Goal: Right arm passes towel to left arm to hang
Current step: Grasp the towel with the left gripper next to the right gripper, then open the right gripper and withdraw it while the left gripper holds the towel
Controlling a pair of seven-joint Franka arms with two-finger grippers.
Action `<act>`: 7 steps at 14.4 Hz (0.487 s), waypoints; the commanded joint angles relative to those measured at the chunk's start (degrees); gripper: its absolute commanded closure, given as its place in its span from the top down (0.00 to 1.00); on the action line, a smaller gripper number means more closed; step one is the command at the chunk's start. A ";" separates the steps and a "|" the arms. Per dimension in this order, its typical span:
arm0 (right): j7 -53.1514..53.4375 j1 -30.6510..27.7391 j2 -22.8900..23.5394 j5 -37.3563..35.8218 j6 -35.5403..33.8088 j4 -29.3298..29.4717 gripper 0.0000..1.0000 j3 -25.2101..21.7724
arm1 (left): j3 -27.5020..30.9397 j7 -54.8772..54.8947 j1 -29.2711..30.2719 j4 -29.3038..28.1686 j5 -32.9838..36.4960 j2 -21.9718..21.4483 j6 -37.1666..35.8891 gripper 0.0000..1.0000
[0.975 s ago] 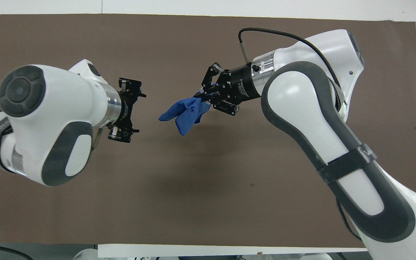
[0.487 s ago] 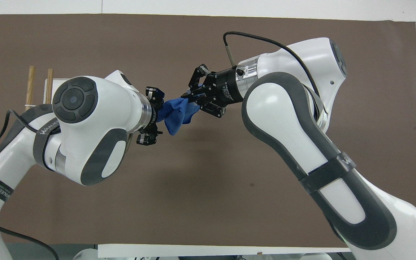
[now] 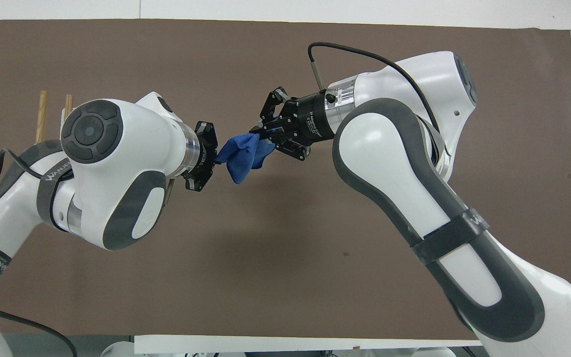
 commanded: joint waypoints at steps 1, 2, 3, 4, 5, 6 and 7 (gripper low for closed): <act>0.38 -0.20 0.00 1.19 0.76 -0.08 0.01 0.22 | 0.33 1.22 0.22 0.00 0.20 -0.34 -0.03 0.00; 0.38 -0.20 0.00 1.19 0.76 -0.08 0.03 0.22 | 0.33 1.30 0.22 0.52 1.33 0.27 -0.90 0.00; 0.38 -0.29 0.00 1.19 0.76 -0.17 0.10 0.22 | 0.41 2.43 0.22 1.40 2.56 0.36 -2.31 0.00; 0.29 -0.38 0.00 1.10 0.85 -0.17 0.39 0.13 | 0.50 3.40 0.22 1.76 2.49 0.36 -3.10 0.00; -0.32 -0.38 0.00 0.31 0.85 0.00 0.88 0.13 | 0.50 3.50 0.22 1.93 2.57 0.54 -3.11 0.00; -0.50 -0.12 -0.17 -0.30 1.02 0.09 1.00 -0.13 | 0.50 3.50 0.22 2.72 2.57 0.80 -3.20 0.00; -1.46 -0.29 -0.17 -3.01 2.24 0.35 1.00 -0.13 | 0.59 3.50 0.22 3.51 2.75 0.89 -3.46 0.00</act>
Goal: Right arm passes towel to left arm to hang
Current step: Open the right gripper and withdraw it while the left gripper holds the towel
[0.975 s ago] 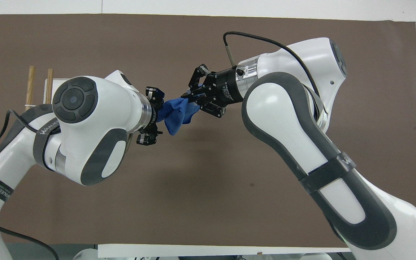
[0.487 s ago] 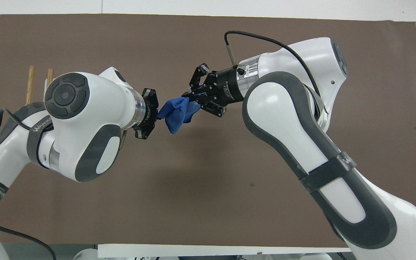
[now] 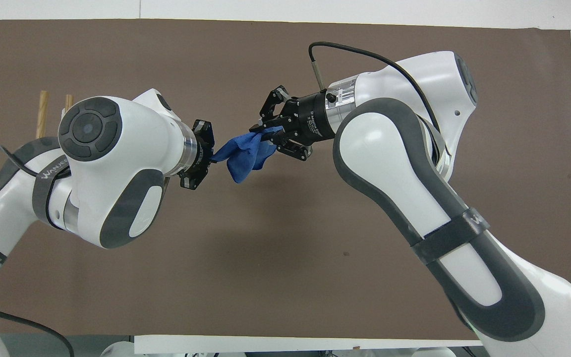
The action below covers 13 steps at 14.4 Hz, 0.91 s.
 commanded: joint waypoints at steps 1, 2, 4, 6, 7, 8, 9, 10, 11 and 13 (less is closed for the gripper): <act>-3.65 -0.45 -0.54 -8.52 2.55 0.28 1.00 -0.03 | 0.31 0.96 0.17 4.41 1.53 1.81 -3.94 0.00; -7.07 -0.98 -0.71 -16.06 2.47 0.37 1.00 -0.03 | 0.31 1.05 0.17 6.86 2.15 2.87 -6.04 0.00; -14.71 -3.42 -0.89 -28.21 1.15 0.19 1.00 -0.03 | 0.39 1.05 0.86 13.10 2.33 4.63 -10.17 0.00; -20.26 -6.59 -1.15 -34.12 -2.52 0.28 1.00 -0.21 | 0.31 1.23 2.10 17.33 3.64 5.42 -13.61 0.00; -22.72 -8.17 -2.11 -38.42 -5.15 0.28 1.00 -0.38 | 0.39 2.53 2.27 18.39 4.69 5.25 -15.28 0.00; -25.79 -10.28 -3.17 -43.94 -7.62 0.28 1.00 -0.30 | 0.39 4.46 2.45 18.58 4.88 4.64 -16.77 0.00; -29.57 -12.12 -4.48 -48.70 -9.99 0.45 1.00 -0.21 | 0.48 6.48 3.49 18.93 5.31 4.29 -18.87 0.00; -33.61 -13.27 -5.45 -51.96 -12.28 0.98 1.00 -0.38 | 0.48 8.76 4.11 19.63 6.36 3.59 -21.51 0.00; -36.95 -14.85 -6.42 -53.82 -15.08 2.11 1.00 -0.39 | 0.83 11.57 4.21 20.33 7.94 3.32 -24.14 0.00; -40.05 -17.84 -7.57 -56.11 -24.20 7.02 1.00 -0.47 | 4.33 15.71 4.12 20.51 10.14 2.27 -27.06 0.00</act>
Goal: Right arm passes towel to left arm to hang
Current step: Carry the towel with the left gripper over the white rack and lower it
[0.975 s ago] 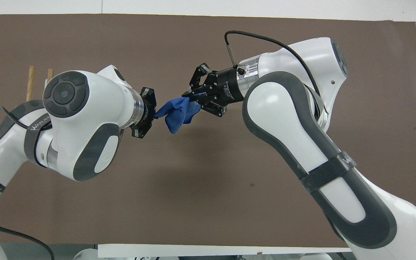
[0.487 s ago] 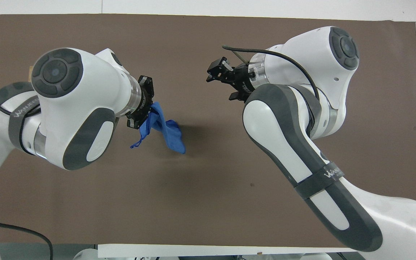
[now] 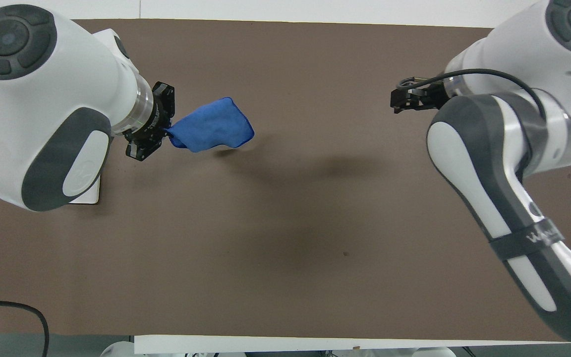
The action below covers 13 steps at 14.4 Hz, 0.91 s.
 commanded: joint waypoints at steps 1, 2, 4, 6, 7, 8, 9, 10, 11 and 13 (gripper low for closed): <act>-4.57 -3.27 -1.88 -4.90 -11.68 6.72 1.00 0.54 | 4.31 6.70 0.17 0.89 3.06 -1.64 -4.56 0.00; -6.23 -4.24 -2.76 -6.48 -15.03 9.10 1.00 0.63 | 6.07 9.08 0.26 0.89 4.03 -1.99 -4.91 0.00; -9.75 -6.96 -4.52 -6.76 -20.84 13.23 1.00 0.54 | 10.03 15.13 0.17 0.89 4.56 -2.17 -5.79 0.00; -12.47 -8.55 -4.79 -6.85 -25.60 16.93 1.00 0.54 | 13.72 21.37 0.26 0.81 4.83 -2.17 -5.10 0.00; -14.23 -8.47 -4.70 -7.03 -26.31 17.55 1.00 0.63 | 15.56 24.97 0.35 0.72 5.52 -2.17 -4.40 0.00; -15.29 -8.64 -5.05 -6.94 -27.01 16.86 1.00 0.63 | 17.58 28.92 0.70 0.19 6.05 -2.17 -3.43 0.00; -15.47 -9.43 -6.53 -6.33 -27.46 14.25 1.00 0.63 | 18.39 32.01 2.87 -0.68 6.15 -2.26 -1.86 0.00; -15.65 -10.30 -6.89 -6.41 -27.46 13.61 1.00 0.63 | 18.48 34.30 5.25 -1.56 6.15 -2.34 0.42 0.00; -16.00 -10.66 -6.98 -6.24 -27.55 13.43 1.00 0.55 | 18.48 35.72 7.36 -1.83 6.32 -2.26 3.05 0.00; -16.27 -11.80 -8.21 -6.24 -28.68 11.42 1.00 0.54 | 18.48 38.44 11.40 -2.18 7.11 -2.08 6.41 0.00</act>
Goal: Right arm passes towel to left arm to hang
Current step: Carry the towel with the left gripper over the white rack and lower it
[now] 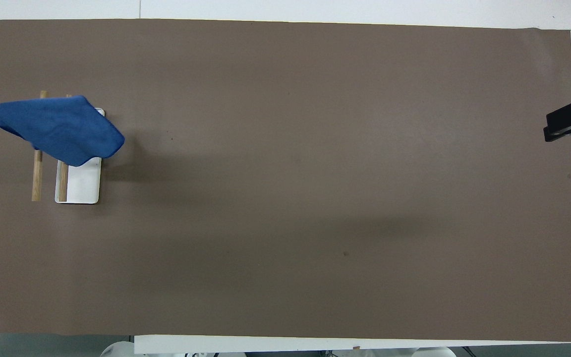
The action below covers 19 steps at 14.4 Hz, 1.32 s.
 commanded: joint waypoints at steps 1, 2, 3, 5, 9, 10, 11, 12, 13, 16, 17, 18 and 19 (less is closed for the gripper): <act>-1.43 -1.70 -2.31 -0.27 -0.87 -3.52 1.00 0.70 | -0.24 4.35 4.58 -2.84 1.74 -0.76 4.30 0.00; -1.08 -1.26 -2.75 -0.36 -0.87 -3.79 1.00 0.78 | -0.24 5.32 5.90 -4.16 2.00 -1.37 6.31 0.00; -1.25 -1.26 -2.84 -0.36 -0.96 -4.23 1.00 0.87 | -0.24 5.42 6.96 -5.91 2.53 -1.81 9.29 0.00; -1.60 -2.04 -2.75 0.86 -0.44 -4.32 1.00 0.87 | -0.33 6.46 8.19 -9.86 2.53 -3.48 13.43 0.00; -0.99 -1.96 -2.93 1.31 -0.08 -4.93 1.00 0.87 | -0.42 9.73 10.66 -18.83 2.53 -7.00 20.72 0.00; -0.99 -2.05 -3.28 1.31 0.01 -5.54 1.00 0.87 | -0.42 9.46 10.23 -20.59 2.53 -6.91 22.48 0.00; -0.99 -2.05 -3.97 1.31 0.35 -6.77 1.00 0.78 | -0.42 9.55 9.87 -21.39 2.53 -6.57 23.29 0.00; -0.99 -2.13 -4.42 1.40 1.49 -7.91 1.00 0.78 | -0.51 9.55 9.78 -21.57 2.53 -6.48 23.38 0.00; -0.90 -1.96 -4.51 1.31 1.94 -7.92 1.00 0.78 | -0.59 9.55 9.69 -21.57 2.53 -6.39 23.29 0.00; -0.90 -1.69 -4.25 1.14 2.29 -7.22 1.00 0.78 | -0.68 10.16 8.91 -22.88 2.53 -6.56 23.12 0.00; -1.16 -1.87 -4.25 1.05 2.29 -7.22 1.00 0.78 | -0.60 10.34 8.90 -23.94 2.53 -6.74 23.21 0.00; -1.25 -1.96 -4.16 1.05 2.29 -7.13 1.00 0.78 | -0.60 11.12 9.42 -24.99 2.53 -6.83 23.47 0.01; -1.25 -1.96 -4.16 1.05 2.29 -7.04 1.00 0.78 | -0.60 11.56 9.69 -25.09 2.53 -6.83 23.47 0.06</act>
